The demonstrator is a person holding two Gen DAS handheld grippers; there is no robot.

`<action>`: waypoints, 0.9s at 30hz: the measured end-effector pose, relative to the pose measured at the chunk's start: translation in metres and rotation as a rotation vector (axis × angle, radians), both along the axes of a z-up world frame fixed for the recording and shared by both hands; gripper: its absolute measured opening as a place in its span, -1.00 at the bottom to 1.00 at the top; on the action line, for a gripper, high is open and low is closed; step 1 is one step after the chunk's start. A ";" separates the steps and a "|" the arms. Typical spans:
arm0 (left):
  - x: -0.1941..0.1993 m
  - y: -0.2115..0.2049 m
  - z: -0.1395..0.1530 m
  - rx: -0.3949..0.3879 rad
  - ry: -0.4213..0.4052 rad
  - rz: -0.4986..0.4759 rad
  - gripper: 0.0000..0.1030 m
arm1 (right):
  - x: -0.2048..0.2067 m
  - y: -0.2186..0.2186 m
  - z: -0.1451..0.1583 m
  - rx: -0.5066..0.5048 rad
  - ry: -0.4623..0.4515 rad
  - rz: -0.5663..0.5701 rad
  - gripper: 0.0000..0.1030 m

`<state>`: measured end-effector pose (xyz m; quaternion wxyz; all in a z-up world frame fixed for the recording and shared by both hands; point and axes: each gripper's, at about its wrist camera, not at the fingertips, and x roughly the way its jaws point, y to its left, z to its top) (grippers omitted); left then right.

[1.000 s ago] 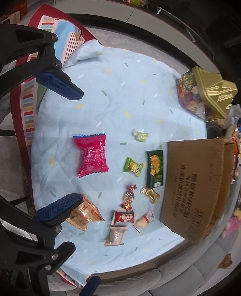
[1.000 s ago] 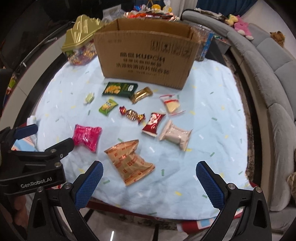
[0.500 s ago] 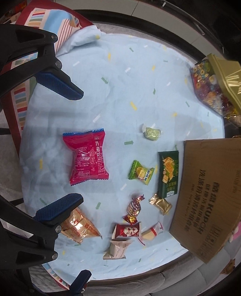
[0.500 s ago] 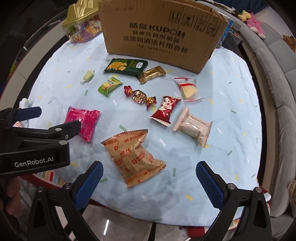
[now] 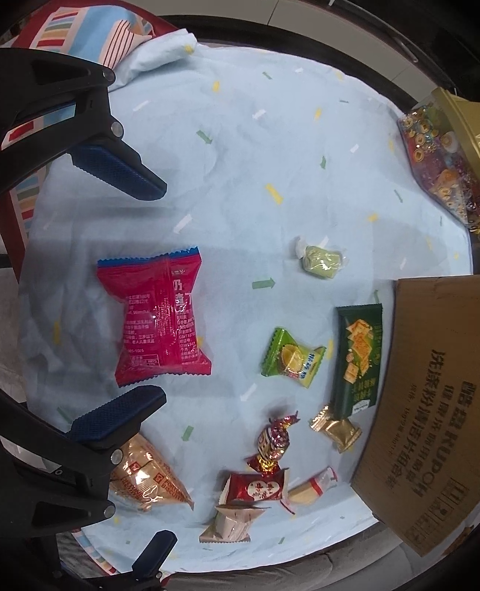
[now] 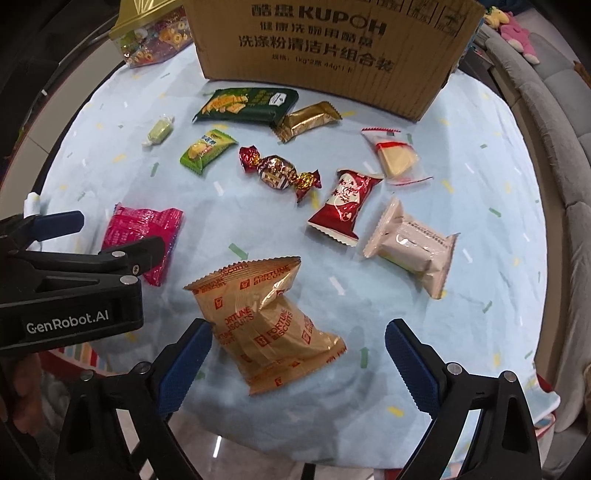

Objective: Organize snacks
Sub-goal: 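Lower both tools toward the pink-red bag and the tan biscuit packet, then grasp the pink-red bag with the left tool while the right tool grasps the tan biscuit packet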

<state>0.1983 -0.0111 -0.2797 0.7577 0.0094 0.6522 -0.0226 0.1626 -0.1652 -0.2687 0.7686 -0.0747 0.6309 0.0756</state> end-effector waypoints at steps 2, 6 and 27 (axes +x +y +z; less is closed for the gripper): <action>0.001 0.002 -0.006 -0.001 0.011 -0.003 0.91 | 0.002 0.002 -0.004 0.002 0.005 0.000 0.82; 0.000 0.007 -0.017 -0.006 0.017 -0.006 0.72 | 0.002 0.005 -0.008 0.009 0.012 0.005 0.58; -0.009 -0.013 -0.002 -0.068 -0.078 -0.058 -0.58 | -0.005 -0.008 0.005 0.074 -0.031 -0.037 -0.15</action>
